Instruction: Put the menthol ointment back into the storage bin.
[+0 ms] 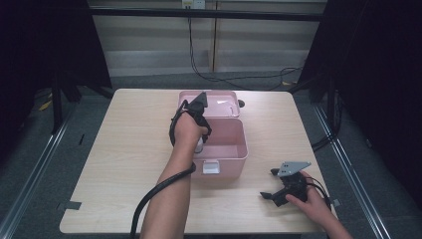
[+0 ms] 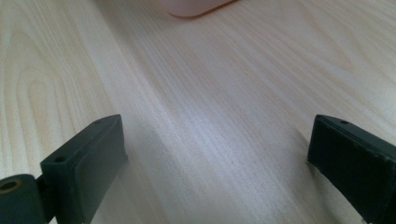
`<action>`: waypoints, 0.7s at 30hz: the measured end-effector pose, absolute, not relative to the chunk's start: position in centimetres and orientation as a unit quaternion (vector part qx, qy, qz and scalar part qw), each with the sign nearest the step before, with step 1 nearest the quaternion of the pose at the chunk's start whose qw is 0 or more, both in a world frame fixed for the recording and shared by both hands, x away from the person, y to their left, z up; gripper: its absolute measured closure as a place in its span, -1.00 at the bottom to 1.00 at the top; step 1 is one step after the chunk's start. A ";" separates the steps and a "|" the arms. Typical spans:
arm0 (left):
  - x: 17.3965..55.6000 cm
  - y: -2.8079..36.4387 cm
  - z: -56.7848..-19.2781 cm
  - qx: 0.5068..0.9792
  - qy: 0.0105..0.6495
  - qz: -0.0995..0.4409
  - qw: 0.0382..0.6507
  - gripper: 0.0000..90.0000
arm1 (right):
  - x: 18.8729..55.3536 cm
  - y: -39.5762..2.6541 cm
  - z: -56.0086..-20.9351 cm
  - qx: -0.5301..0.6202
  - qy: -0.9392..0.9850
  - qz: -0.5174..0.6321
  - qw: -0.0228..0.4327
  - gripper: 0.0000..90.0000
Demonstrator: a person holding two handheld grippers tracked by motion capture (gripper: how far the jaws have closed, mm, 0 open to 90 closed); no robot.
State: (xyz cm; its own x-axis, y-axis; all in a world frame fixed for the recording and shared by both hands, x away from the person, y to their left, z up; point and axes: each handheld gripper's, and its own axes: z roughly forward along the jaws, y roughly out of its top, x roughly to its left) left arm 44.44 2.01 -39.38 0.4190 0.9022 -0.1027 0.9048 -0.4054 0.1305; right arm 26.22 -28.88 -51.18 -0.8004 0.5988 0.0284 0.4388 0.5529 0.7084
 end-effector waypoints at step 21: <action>43.3 2.6 -36.6 0.856 0.508 -0.019 0.095 -0.46 | 26.2 -28.9 -51.2 0.297 0.874 0.368 0.109 -0.92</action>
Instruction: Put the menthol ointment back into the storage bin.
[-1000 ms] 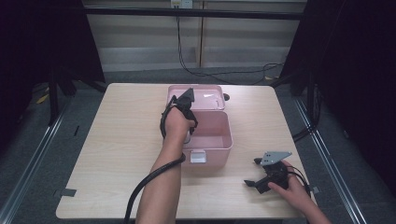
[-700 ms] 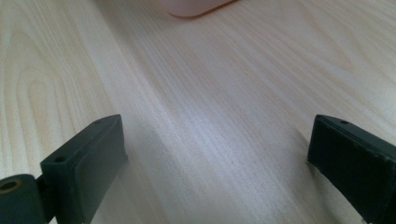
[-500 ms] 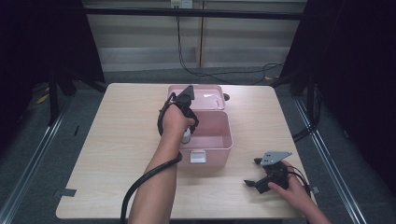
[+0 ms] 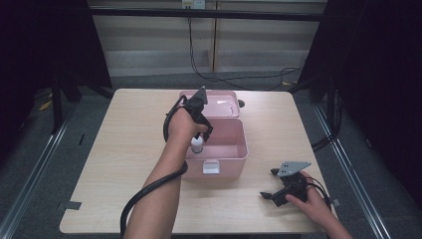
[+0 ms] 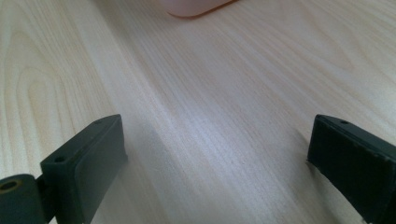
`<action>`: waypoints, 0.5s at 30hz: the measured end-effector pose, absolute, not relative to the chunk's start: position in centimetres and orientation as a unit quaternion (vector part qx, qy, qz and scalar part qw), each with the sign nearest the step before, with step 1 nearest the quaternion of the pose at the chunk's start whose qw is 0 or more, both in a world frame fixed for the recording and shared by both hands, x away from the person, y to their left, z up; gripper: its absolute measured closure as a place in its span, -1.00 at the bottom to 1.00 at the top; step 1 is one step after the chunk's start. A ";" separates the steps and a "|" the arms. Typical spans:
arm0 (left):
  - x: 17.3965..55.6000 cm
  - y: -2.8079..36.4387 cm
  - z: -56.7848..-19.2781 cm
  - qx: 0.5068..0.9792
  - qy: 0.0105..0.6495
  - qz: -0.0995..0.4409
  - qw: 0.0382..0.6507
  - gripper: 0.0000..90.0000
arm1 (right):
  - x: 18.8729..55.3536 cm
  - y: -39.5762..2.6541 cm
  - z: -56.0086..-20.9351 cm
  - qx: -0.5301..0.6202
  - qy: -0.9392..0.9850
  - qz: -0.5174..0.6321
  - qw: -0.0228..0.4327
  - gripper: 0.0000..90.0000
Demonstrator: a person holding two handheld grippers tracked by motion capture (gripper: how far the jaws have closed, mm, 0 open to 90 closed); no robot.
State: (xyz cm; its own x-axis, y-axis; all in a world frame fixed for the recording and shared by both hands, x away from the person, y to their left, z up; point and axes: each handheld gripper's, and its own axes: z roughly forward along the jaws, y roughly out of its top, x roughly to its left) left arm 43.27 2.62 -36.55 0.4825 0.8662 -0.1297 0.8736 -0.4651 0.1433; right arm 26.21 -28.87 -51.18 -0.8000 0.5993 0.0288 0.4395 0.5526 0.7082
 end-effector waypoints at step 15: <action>41.8 3.4 -33.7 0.866 0.488 -0.022 0.107 -0.47 | 26.2 -28.9 -51.2 0.297 0.874 0.368 0.108 -0.92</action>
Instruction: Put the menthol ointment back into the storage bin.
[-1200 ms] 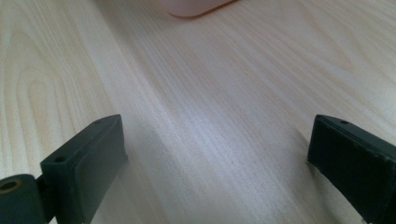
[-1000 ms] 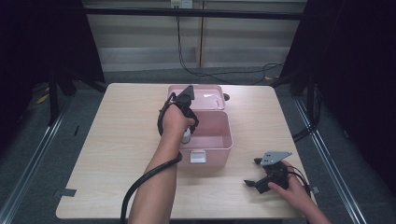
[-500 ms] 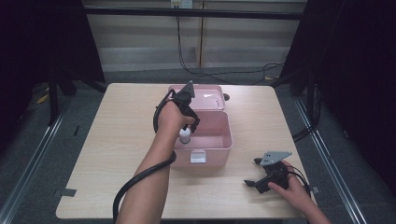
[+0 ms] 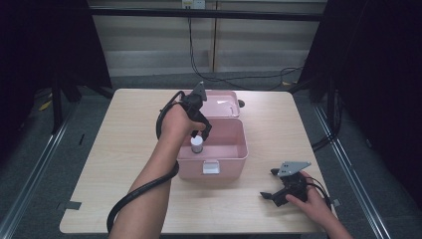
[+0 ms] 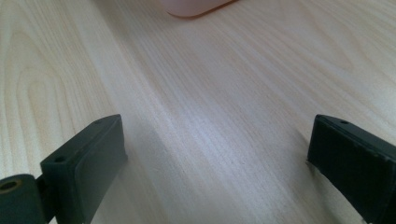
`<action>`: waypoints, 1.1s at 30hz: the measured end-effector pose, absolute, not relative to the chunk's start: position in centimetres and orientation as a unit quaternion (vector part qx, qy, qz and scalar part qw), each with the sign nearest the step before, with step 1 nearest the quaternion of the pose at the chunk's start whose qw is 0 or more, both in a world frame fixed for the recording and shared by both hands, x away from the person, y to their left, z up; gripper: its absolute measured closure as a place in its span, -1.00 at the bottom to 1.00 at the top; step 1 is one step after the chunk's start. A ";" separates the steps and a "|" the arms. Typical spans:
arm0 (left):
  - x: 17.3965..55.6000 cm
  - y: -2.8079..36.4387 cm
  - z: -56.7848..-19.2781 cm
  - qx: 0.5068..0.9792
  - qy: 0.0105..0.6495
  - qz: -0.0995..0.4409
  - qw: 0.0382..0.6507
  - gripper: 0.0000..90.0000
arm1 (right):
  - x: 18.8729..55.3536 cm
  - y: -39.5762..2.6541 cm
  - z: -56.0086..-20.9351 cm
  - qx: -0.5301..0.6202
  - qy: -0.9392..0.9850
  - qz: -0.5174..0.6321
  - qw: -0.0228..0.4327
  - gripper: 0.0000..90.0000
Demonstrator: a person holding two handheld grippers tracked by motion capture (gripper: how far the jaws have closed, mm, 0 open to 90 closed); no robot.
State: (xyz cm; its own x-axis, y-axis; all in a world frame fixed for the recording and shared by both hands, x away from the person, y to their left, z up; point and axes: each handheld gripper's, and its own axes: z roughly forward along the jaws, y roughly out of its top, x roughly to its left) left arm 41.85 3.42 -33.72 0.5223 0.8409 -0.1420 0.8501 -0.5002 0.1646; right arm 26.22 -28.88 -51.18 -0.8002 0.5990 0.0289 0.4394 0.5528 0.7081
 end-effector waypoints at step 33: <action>39.9 10.5 -30.9 0.854 0.506 -0.022 0.122 -0.48 | 26.2 -28.9 -51.2 0.297 0.874 0.368 0.109 -0.92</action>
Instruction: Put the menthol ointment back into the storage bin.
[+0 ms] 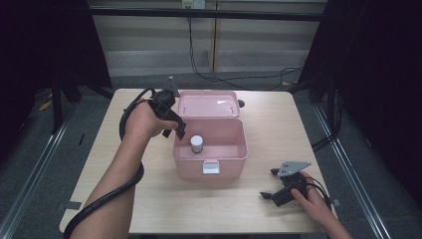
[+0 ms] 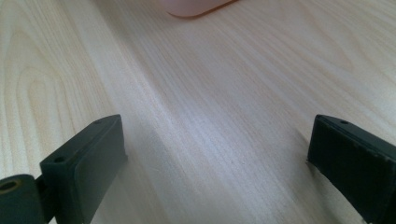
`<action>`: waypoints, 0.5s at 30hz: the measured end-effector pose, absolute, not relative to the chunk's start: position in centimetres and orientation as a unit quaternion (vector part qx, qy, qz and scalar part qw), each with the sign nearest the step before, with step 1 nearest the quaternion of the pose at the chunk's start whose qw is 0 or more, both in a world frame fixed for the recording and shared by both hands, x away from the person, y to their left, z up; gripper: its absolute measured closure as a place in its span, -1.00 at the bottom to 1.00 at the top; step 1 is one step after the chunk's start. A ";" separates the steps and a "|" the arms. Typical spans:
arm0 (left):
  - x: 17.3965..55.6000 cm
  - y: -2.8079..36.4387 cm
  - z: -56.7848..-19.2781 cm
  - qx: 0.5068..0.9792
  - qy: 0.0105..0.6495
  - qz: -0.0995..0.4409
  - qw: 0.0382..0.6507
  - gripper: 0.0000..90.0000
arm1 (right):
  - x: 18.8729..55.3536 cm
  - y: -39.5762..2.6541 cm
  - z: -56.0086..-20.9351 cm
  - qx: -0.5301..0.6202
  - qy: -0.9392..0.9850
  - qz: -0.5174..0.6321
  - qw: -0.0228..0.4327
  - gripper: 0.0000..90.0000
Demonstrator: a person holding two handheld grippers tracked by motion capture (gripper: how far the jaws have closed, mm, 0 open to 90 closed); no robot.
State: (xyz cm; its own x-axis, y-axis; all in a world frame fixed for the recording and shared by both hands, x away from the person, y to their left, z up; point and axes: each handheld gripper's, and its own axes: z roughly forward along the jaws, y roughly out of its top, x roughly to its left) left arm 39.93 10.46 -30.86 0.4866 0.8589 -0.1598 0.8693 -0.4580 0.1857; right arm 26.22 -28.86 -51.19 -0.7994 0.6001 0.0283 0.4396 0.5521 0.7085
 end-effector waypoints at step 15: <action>38.9 13.9 -31.8 0.848 0.515 -0.026 0.120 -0.48 | 26.2 -28.9 -51.2 0.297 0.874 0.368 0.109 -0.92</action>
State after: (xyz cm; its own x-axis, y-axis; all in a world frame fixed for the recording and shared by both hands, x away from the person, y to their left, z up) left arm 38.88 13.91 -31.79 0.4684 0.8674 -0.1680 0.8800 -0.4412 0.1758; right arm 26.22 -28.87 -51.18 -0.7993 0.6002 0.0281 0.4394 0.5519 0.7088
